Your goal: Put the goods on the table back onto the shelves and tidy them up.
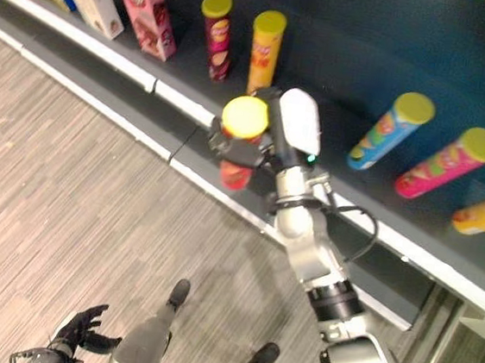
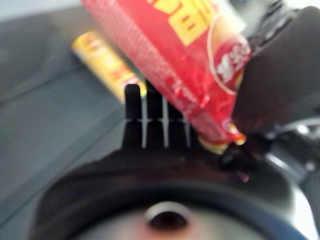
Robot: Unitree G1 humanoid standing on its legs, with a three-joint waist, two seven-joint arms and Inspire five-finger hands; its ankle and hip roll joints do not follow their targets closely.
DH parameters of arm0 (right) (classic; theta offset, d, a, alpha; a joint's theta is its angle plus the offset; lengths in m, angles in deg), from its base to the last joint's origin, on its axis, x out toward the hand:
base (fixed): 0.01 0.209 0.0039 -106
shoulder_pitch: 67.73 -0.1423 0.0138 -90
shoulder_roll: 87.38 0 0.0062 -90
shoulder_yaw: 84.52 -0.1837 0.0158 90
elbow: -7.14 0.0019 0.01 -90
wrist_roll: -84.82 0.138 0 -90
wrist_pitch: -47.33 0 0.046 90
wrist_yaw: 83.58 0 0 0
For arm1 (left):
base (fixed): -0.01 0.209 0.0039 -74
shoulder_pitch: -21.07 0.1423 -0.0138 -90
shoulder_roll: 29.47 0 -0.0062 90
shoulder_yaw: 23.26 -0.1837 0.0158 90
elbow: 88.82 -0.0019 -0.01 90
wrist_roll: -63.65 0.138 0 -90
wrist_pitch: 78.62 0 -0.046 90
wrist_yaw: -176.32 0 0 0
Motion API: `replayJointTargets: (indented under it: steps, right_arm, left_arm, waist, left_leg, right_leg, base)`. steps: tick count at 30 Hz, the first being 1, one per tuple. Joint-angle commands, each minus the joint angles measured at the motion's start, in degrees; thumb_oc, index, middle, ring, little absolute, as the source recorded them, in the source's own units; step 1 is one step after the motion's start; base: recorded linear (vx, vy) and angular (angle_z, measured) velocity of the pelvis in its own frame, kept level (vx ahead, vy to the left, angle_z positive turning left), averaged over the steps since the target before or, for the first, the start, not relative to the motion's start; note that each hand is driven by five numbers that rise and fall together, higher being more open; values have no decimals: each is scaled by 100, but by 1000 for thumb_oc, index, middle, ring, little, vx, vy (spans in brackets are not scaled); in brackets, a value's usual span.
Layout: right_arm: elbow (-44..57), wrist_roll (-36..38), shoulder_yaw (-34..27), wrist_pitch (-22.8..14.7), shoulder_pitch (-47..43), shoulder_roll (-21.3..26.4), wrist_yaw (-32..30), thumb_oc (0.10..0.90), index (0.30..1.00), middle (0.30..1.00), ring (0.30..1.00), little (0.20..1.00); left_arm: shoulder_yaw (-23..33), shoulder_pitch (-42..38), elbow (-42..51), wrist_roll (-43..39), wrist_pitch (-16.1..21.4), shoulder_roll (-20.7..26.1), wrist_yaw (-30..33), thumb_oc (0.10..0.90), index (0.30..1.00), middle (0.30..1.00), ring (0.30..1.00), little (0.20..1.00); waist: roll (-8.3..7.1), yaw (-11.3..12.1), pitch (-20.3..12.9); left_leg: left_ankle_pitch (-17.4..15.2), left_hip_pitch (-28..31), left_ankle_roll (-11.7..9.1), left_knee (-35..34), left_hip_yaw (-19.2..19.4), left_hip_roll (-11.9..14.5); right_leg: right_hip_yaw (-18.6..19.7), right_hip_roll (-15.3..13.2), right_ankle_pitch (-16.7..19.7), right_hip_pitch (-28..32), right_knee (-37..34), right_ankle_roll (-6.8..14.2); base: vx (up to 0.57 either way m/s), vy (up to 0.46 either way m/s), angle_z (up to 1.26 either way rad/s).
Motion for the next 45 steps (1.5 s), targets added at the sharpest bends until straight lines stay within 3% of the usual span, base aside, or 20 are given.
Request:
replayJointTargets:
  steps: [1, 8, 15, 29, 38, 40, 44, 45]
  right_arm:
    - [302, -275, -218, -111, -879, 496, -1076, 400, 300, 300, 300, 300]
    - [-581, -330, -292, 190, -1830, 1442, -1845, 400, 300, 300, 300, 300]
    - [-911, -195, -269, 280, -2132, 1752, -2113, 400, 300, 300, 300, 300]
    - [-1852, 520, -54, 245, -2665, 2113, -2440, 400, 300, 300, 300, 300]
    - [-1968, 607, 18, 287, -2744, 2174, -2496, 400, 300, 300, 300, 300]
    - [-2055, 610, 48, 307, -2758, 2219, -2503, 400, 300, 300, 300, 300]
    - [-2176, 651, 115, 315, -2825, 2273, -2499, 400, 300, 300, 300, 300]
    - [-2211, 661, 118, 319, -2831, 2287, -2503, 400, 300, 300, 300, 300]
  left_arm:
    - [-217, -151, 66, -297, 334, 515, 278, 800, 900, 900, 900, 900]
    - [-492, -395, 376, -464, 500, 562, 358, 800, 900, 900, 900, 900]
    - [-594, -470, 424, -426, 530, 598, 368, 800, 900, 900, 900, 900]
    - [-827, -622, 708, -532, 606, 653, 424, 800, 900, 900, 900, 900]
    - [-865, -645, 832, -582, 608, 643, 465, 800, 900, 900, 900, 900]
    - [-870, -615, 842, -568, 605, 656, 458, 800, 900, 900, 900, 900]
    - [-868, -602, 868, -580, 607, 663, 466, 800, 900, 900, 900, 900]
    - [-876, -603, 873, -580, 614, 666, 462, 800, 900, 900, 900, 900]
  waist:
    - [-33, -47, -272]
    - [210, 111, -99]
    - [207, 174, -124]
    - [331, 330, -107]
    - [359, 318, -145]
    - [376, 332, -132]
    - [347, 306, -172]
    - [368, 318, -140]
  left_leg:
    - [-384, 49, 183, -72, 346, -44]
    - [-225, -505, 120, -105, 221, -148]
    - [-236, -636, 118, -112, 149, -206]
    - [-196, -888, 109, -121, -7, -336]
    - [-321, -869, 80, -144, -53, -343]
    - [-209, -914, 100, -132, -71, -374]
    - [-320, -869, 71, -151, -74, -352]
    - [-204, -916, 96, -139, -83, -382]
  right_leg:
    - [367, -427, -231, -228, 498, 215]
    - [182, -521, -208, -574, 516, 268]
    - [95, -535, -200, -572, 431, 306]
    - [-107, -577, -203, -619, 372, 366]
    - [-65, -529, -393, -582, 378, 406]
    - [-148, -556, -265, -628, 389, 377]
    - [-97, -530, -380, -566, 357, 423]
    - [-164, -561, -260, -622, 380, 384]
  base:
    - [-31, 1, 8]
    - [-22, -9, 16]
    - [27, -12, 12]
    - [23, -16, 7]
    - [40, -37, 6]
    - [-33, 16, 2]
    - [5, -11, 5]
    - [-79, 42, 2]
